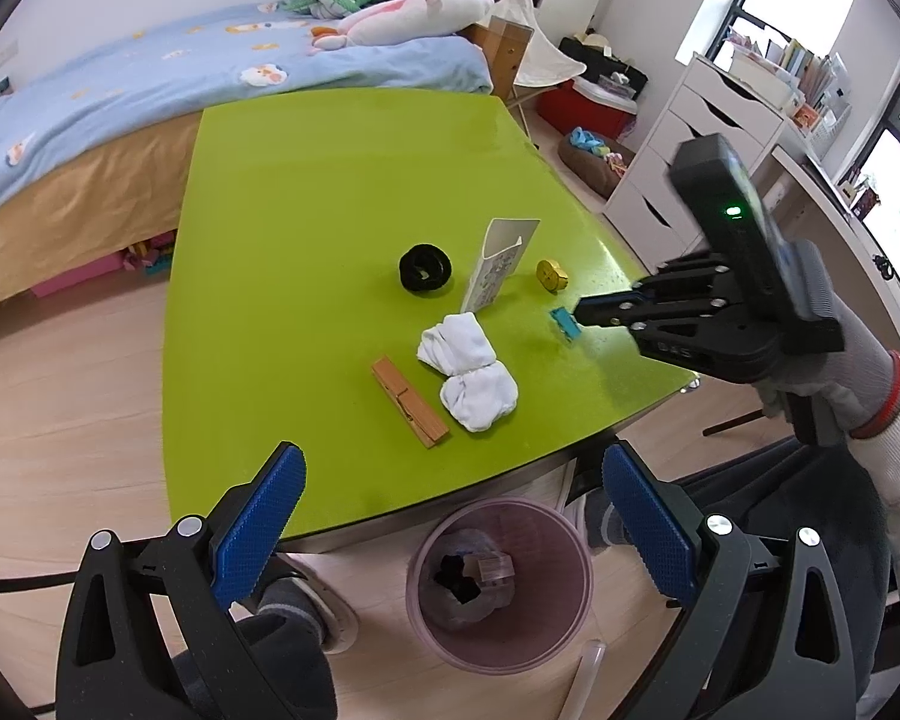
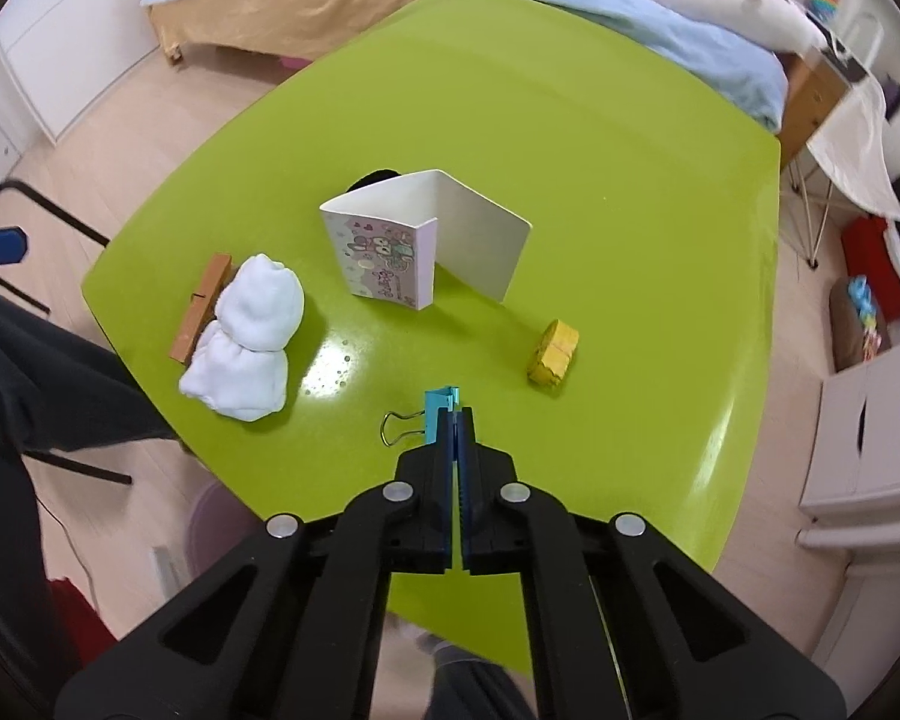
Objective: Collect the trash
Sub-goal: 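Close the right gripper on the blue binder clip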
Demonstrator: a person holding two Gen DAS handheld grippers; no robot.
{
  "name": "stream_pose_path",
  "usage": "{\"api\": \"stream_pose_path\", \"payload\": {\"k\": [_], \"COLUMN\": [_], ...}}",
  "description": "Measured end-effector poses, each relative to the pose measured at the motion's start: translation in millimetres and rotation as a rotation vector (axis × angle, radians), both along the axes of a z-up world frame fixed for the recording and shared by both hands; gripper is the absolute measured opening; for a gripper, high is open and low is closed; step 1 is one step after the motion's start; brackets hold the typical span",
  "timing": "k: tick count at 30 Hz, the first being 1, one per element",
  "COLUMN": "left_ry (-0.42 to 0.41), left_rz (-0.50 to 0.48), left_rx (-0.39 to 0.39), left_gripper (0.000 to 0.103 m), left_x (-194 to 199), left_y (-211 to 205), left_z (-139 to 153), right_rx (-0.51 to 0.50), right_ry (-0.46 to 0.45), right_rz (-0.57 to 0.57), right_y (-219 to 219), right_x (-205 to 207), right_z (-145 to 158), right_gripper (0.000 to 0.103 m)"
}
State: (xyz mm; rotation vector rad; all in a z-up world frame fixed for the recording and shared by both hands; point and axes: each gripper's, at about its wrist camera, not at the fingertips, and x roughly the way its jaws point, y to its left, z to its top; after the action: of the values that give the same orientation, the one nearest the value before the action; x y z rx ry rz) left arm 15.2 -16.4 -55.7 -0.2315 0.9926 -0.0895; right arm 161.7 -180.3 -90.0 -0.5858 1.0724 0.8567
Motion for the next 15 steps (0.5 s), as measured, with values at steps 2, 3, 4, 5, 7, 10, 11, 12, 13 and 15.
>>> {"api": "stream_pose_path", "payload": {"k": [2,3,4,5,7,10,11,12,13,15], "left_ry": [0.018,0.029,0.039,0.047,0.071,0.116,0.135,0.152,0.179,0.212], "left_rz": [0.012,0.022,0.029,0.036,0.055,0.087,0.102,0.117,0.14,0.169], "left_rx": [0.0,-0.003,-0.004,-0.004,-0.011,-0.014,-0.019,-0.022,-0.026,-0.029], "left_gripper": [0.095,0.095,0.095,0.095,0.095,0.095,0.095,0.095,0.095,0.095], "left_x": [6,11,14,17,27,42,48,53,59,66], "left_y": [3,5,6,8,13,20,23,26,31,36], "left_z": [-1,-2,-3,-4,-7,-16,-20,-24,-31,-39], "right_rx": [0.028,0.047,0.056,0.069,0.093,0.115,0.118,0.122,0.126,0.129], "right_ry": [0.035,0.055,0.064,0.074,0.091,0.097,0.095,0.094,0.094,0.093], "right_rz": [-0.025,-0.037,-0.043,-0.05,-0.065,-0.073,-0.075,-0.077,-0.079,-0.082], "right_y": [-5,-8,-10,-12,-17,-22,-22,-23,-25,-28], "right_x": [2,3,3,2,1,-1,-1,-1,-2,-3], "right_z": [4,7,8,11,15,21,23,24,25,25], "right_gripper": [0.001,0.001,0.001,0.001,0.001,0.001,0.001,0.001,0.001,0.001]}}
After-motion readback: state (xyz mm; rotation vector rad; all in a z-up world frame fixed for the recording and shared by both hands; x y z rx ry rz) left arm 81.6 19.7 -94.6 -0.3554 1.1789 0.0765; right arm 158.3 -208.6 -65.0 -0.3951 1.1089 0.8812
